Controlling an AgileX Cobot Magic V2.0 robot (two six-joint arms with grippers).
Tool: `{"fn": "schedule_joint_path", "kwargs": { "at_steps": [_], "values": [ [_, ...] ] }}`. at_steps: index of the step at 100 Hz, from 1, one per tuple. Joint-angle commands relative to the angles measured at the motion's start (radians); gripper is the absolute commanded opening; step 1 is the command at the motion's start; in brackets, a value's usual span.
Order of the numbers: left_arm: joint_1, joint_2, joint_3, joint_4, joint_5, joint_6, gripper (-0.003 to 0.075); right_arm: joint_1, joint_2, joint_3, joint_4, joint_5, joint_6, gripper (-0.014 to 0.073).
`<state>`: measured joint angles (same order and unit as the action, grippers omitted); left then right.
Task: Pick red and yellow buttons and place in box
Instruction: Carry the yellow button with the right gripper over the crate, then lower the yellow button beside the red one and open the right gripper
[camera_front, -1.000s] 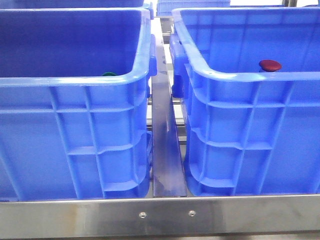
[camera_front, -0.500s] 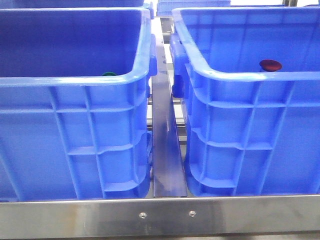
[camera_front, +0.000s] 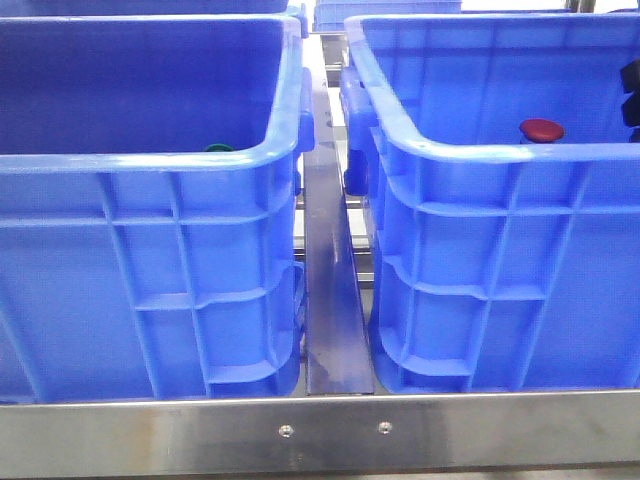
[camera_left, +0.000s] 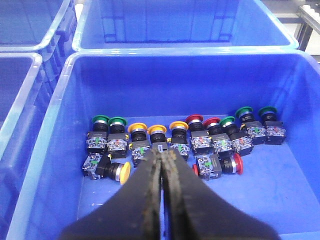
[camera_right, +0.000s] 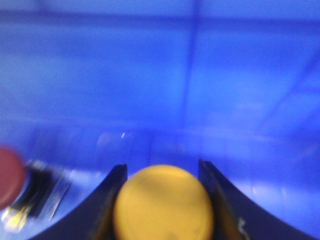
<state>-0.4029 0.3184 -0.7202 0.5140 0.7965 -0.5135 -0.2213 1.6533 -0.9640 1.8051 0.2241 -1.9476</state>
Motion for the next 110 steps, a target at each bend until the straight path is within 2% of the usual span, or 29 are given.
{"fn": "schedule_joint_path", "kwargs": {
  "at_steps": [1, 23, 68, 76, 86, 93, 100, 110],
  "values": [
    [0.004, 0.01, -0.023, 0.026, -0.079, -0.008, -0.002, -0.006, -0.005, -0.075, 0.094, 0.05, -0.018, 0.0255],
    [0.004, 0.01, -0.023, 0.026, -0.079, -0.008, -0.002, -0.006, 0.081, -0.142, 0.094, 0.06, -0.02, 0.0255],
    [0.004, 0.01, -0.023, 0.026, -0.079, -0.008, -0.002, -0.006, 0.117, -0.097, 0.092, 0.049, -0.02, 0.0267],
    [0.004, 0.01, -0.023, 0.026, -0.079, -0.008, -0.002, -0.006, 0.116, -0.094, 0.092, 0.036, -0.02, 0.0342],
    [0.004, 0.01, -0.023, 0.026, -0.079, -0.008, -0.002, -0.006, 0.103, -0.092, 0.092, 0.021, -0.02, 0.05],
    [0.004, 0.01, -0.023, 0.026, -0.079, -0.008, -0.002, -0.006, 0.086, -0.092, 0.092, 0.02, -0.02, 0.0582],
    [0.004, 0.01, -0.023, 0.026, -0.079, -0.008, -0.002, -0.006, 0.061, -0.092, 0.092, 0.022, -0.02, 0.062],
    [0.004, 0.01, -0.023, 0.026, -0.079, -0.008, -0.002, -0.006, 0.018, -0.089, 0.092, 0.026, -0.012, 0.0622]
  ]
}}
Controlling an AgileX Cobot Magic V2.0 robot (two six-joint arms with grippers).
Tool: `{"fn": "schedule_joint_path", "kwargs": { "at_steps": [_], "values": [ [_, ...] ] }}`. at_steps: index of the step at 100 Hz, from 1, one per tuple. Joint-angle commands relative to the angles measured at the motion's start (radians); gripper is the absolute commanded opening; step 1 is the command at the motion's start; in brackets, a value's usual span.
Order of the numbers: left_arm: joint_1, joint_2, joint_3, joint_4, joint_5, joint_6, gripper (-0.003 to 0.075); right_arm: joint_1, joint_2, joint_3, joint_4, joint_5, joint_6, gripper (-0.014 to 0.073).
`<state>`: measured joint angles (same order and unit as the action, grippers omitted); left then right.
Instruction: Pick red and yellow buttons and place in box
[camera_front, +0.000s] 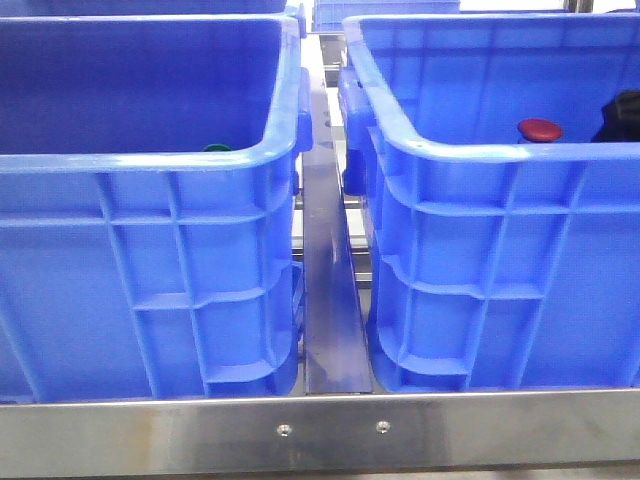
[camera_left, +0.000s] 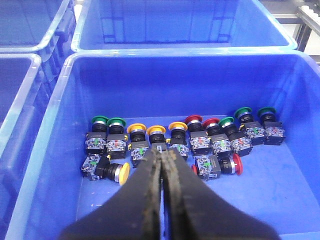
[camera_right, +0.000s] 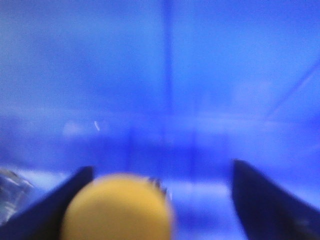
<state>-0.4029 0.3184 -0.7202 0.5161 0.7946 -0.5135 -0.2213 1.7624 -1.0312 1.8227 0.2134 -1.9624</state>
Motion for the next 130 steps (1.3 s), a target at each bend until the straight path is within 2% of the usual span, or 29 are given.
{"fn": "schedule_joint_path", "kwargs": {
  "at_steps": [1, 45, 76, 88, 119, 130],
  "values": [
    [0.004, 0.01, -0.023, 0.024, -0.077, -0.008, -0.002, -0.006, -0.098, -0.021, 0.075, 0.037, 0.003, 0.0622],
    [0.004, 0.01, -0.023, 0.024, -0.077, -0.008, -0.002, 0.017, -0.454, 0.172, 0.075, 0.052, 0.062, 0.0622],
    [0.004, 0.01, -0.023, 0.024, -0.077, -0.008, -0.002, 0.195, -0.779, 0.328, 0.075, -0.13, 0.092, 0.0622],
    [0.004, 0.01, -0.023, 0.024, -0.077, -0.008, -0.002, 0.234, -0.906, 0.385, 0.075, -0.196, 0.092, 0.0622],
    [0.004, 0.01, -0.023, 0.024, -0.077, -0.008, -0.002, 0.239, -1.216, 0.515, 0.075, -0.173, 0.092, 0.0618],
    [0.004, 0.01, -0.023, 0.024, -0.077, -0.008, -0.002, 0.239, -1.28, 0.547, 0.075, -0.173, 0.092, 0.0555]
  ]
}}
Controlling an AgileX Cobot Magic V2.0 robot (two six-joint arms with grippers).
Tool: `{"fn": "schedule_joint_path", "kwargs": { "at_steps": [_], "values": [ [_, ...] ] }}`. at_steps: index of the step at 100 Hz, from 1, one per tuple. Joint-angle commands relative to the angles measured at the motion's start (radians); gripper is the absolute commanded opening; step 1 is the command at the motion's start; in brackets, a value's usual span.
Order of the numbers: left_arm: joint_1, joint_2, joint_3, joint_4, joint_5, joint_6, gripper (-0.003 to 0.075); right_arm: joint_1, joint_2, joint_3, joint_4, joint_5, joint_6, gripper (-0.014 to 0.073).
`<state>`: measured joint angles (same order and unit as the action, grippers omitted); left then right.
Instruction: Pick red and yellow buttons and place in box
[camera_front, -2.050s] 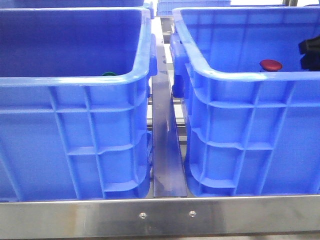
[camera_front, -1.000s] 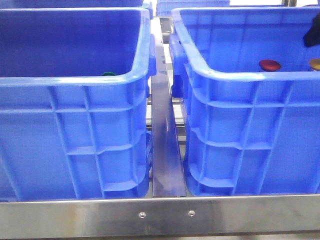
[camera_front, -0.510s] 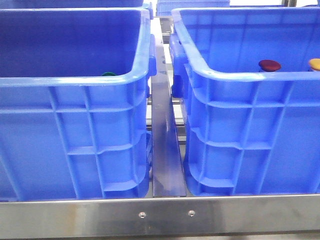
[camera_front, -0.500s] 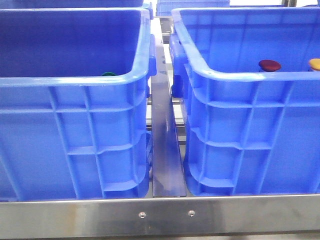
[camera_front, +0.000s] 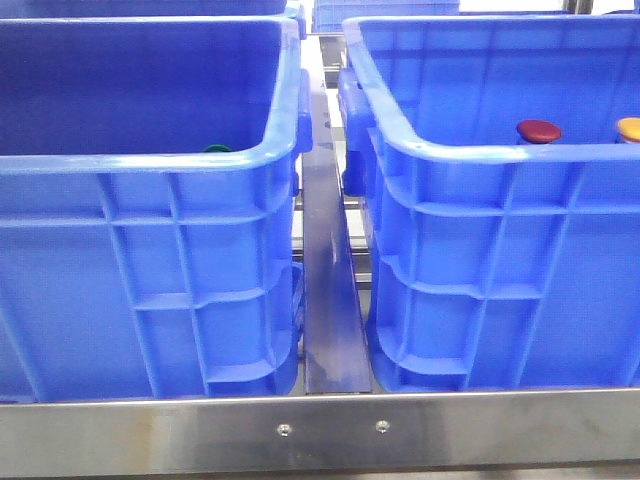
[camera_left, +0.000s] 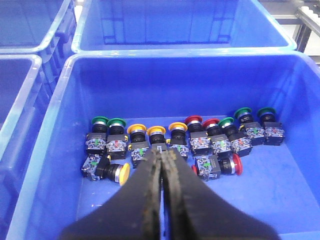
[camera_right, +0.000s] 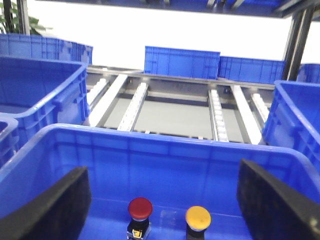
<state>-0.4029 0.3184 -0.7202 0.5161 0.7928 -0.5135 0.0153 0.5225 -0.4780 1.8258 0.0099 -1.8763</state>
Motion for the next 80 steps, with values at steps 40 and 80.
{"fn": "schedule_joint_path", "kwargs": {
  "at_steps": [40, 80],
  "values": [
    [0.004, 0.01, -0.023, 0.024, -0.075, -0.008, -0.002, 0.003, -0.069, 0.002, 0.071, 0.066, 0.006, -0.0071],
    [0.004, 0.01, -0.023, 0.024, -0.075, -0.008, -0.002, 0.003, -0.069, 0.002, 0.071, 0.072, 0.006, -0.0069]
  ]
}}
